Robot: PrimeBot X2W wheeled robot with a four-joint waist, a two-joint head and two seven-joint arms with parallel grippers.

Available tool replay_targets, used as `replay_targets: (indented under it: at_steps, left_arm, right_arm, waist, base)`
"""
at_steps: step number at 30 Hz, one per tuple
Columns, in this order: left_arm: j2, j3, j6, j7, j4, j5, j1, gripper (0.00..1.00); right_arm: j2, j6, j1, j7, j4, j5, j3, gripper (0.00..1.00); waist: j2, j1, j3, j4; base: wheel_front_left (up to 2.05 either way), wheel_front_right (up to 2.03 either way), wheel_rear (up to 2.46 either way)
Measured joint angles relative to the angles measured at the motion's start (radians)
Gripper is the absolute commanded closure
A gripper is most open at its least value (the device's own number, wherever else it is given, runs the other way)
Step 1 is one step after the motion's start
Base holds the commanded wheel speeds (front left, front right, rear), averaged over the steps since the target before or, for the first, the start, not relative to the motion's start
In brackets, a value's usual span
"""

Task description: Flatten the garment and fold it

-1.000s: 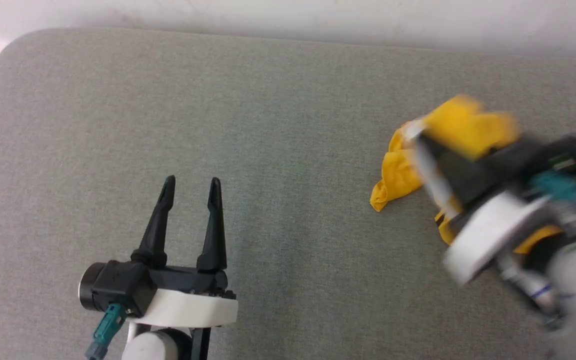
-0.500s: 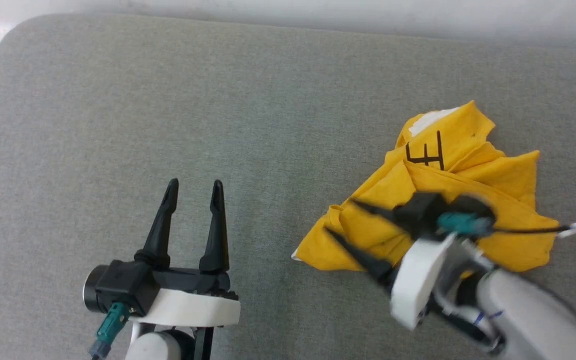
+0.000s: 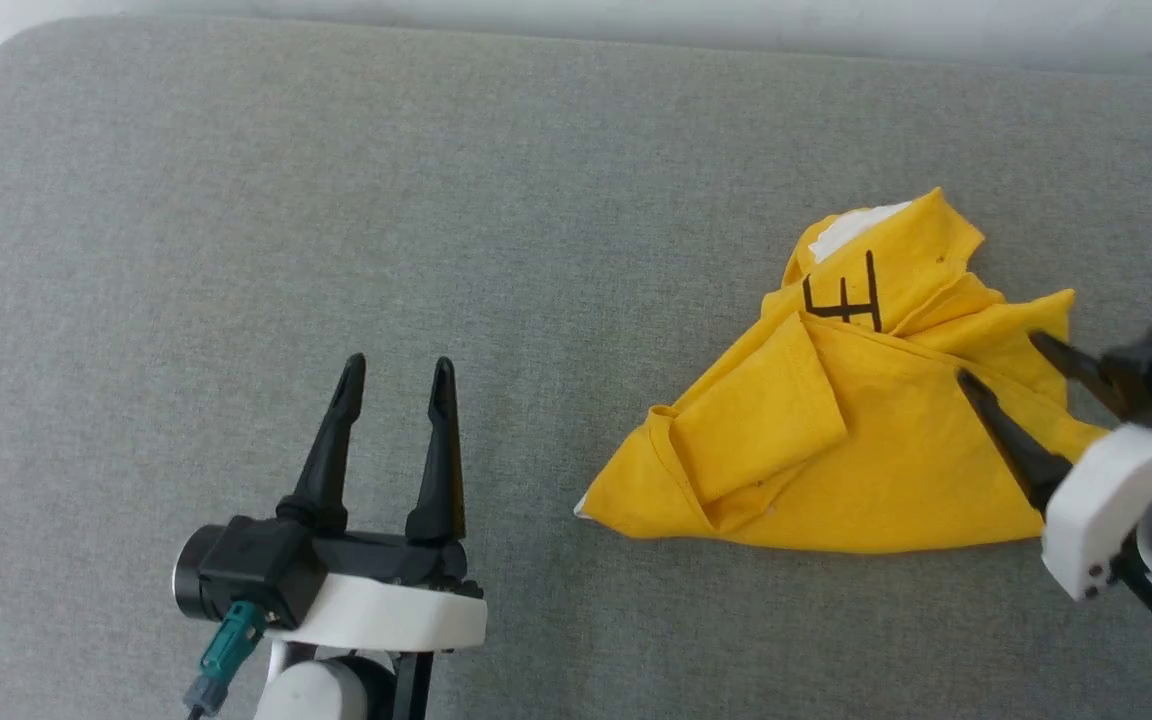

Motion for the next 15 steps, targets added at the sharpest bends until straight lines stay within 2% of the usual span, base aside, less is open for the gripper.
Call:
replay_targets:
  at_steps: [5, 12, 13, 14, 15]
  left_arm:
    - [0.000, -0.002, 0.000, 0.000, 0.001, 0.000, -0.002, 0.00]
    - [0.000, -0.002, -0.008, 0.000, 0.003, 0.001, -0.007, 0.00]
    - [0.000, -0.002, -0.009, 0.000, 0.003, 0.002, -0.011, 0.00]
    - [0.000, -0.001, -0.009, 0.000, 0.003, 0.002, -0.013, 0.00]
    - [0.000, 0.000, -0.009, 0.000, 0.003, 0.003, -0.013, 0.00]
  right_arm:
    - [0.005, 0.000, 0.083, 0.017, 0.037, -0.001, -0.052, 0.00]
    - [0.018, 0.000, 0.085, -0.023, 0.121, -0.018, -0.042, 0.00]
    - [0.021, 0.000, 0.082, -0.028, 0.135, -0.018, -0.035, 0.07]
    - [0.024, 0.000, 0.077, -0.028, 0.148, -0.018, -0.028, 0.56]
    - [0.026, 0.000, 0.069, -0.030, 0.159, -0.018, -0.022, 0.86]
  waist:
    - [0.0000, 0.0000, 0.010, 0.012]
    - [0.0000, 0.0000, 0.020, 0.027]
    - [0.0001, 0.0000, 0.022, 0.027]
    - [0.0000, 0.0001, 0.024, 0.027]
    - [0.0000, 0.0001, 0.025, 0.027]
  base:
    - [0.00, 0.00, 0.00]
    - [0.00, 0.00, 0.00]
    - [0.00, 0.00, 0.00]
    - [0.00, 0.00, 0.00]
    - [0.00, 0.00, 0.00]
